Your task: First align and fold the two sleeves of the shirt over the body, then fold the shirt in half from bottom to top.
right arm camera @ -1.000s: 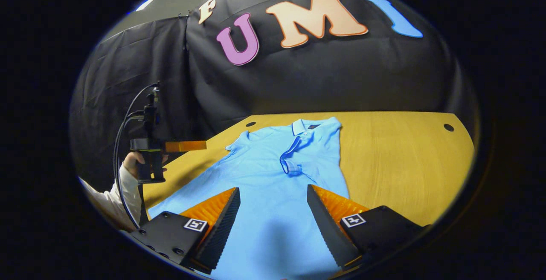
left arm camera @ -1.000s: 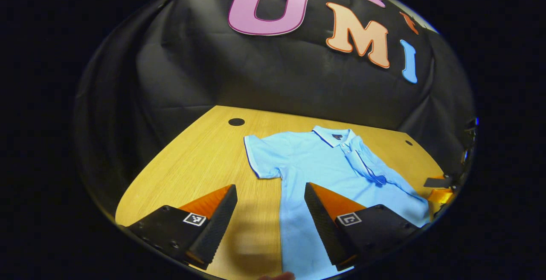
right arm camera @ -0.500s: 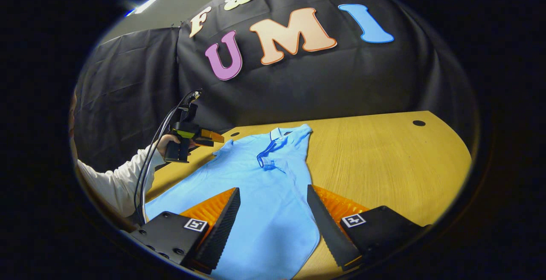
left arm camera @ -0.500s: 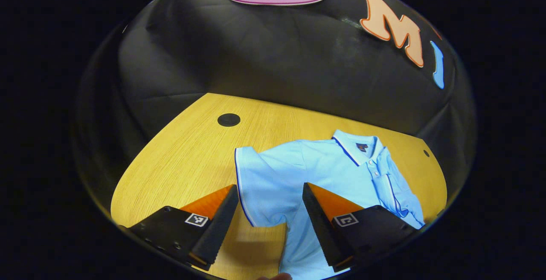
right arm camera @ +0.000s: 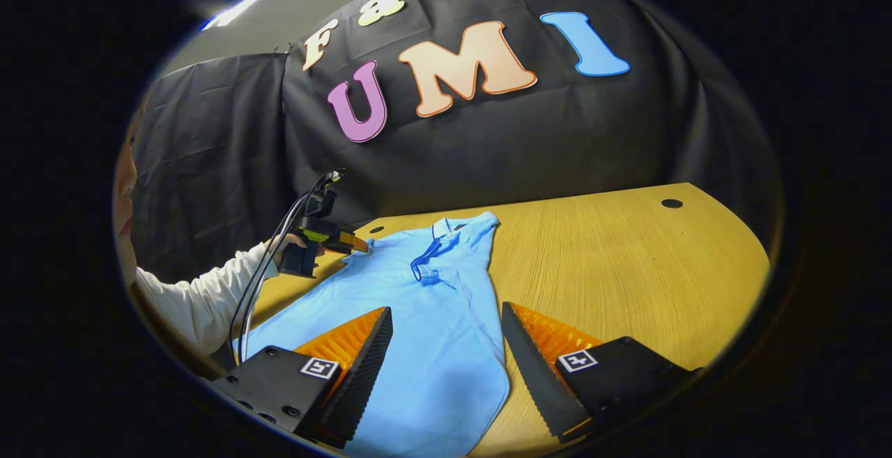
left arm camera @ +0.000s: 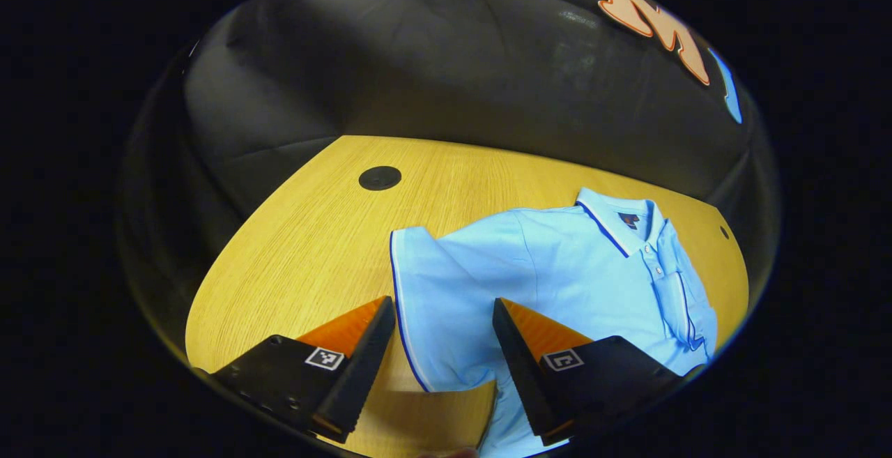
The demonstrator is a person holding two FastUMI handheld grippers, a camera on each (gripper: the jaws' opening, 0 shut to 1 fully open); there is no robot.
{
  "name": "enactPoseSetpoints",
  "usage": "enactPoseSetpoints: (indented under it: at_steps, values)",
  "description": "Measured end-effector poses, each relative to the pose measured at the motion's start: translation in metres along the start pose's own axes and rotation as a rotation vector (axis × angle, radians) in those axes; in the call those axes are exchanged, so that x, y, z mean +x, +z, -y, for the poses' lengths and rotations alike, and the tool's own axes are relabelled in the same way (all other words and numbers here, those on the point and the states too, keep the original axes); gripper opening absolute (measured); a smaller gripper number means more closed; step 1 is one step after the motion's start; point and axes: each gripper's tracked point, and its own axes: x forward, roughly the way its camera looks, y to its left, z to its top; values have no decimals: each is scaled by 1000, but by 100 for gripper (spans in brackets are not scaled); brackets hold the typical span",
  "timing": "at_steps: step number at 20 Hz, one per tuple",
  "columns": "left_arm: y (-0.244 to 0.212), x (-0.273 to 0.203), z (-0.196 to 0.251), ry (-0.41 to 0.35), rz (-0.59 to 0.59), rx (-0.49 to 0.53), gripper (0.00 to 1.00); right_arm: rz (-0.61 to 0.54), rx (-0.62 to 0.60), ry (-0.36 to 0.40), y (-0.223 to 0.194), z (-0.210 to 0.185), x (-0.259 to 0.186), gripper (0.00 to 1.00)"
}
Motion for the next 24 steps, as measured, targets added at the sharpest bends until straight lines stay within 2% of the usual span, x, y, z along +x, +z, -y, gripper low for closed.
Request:
enactPoseSetpoints:
  at_steps: [5, 7, 10, 11, 12, 15, 18, 21, 24]
  values:
    - [-5, 0, -1, 32, -16, 18, 82, 15, 20, -13, -2, 7, 0, 98]
    - [-3, 2, 2, 24, -3, 23, 75, 17, 42, -20, -6, 10, 2, 98]
    - [-2, 3, 12, -32, 20, 48, 51, 14, 60, -30, -11, 16, -1, 98]
    - [-2, 4, 14, -30, 27, 32, 33, 14, 53, -39, -12, 20, -2, 98]
    - [-1, 3, 16, -39, 31, 30, 19, 13, 45, -47, -14, 22, -3, 98]
    - [4, 5, 19, -63, 59, 2, 5, 1, 47, -48, -20, 22, -7, 98]
    - [9, -2, 25, -78, 74, -13, 1, -7, 47, -47, -23, 23, -5, 98]
    - [36, -23, 55, -149, 139, -17, 1, -1, 38, -40, -27, 21, -8, 98]
    - [55, -50, 100, -229, 186, 40, 2, 16, 39, -26, -23, 19, -11, 98]
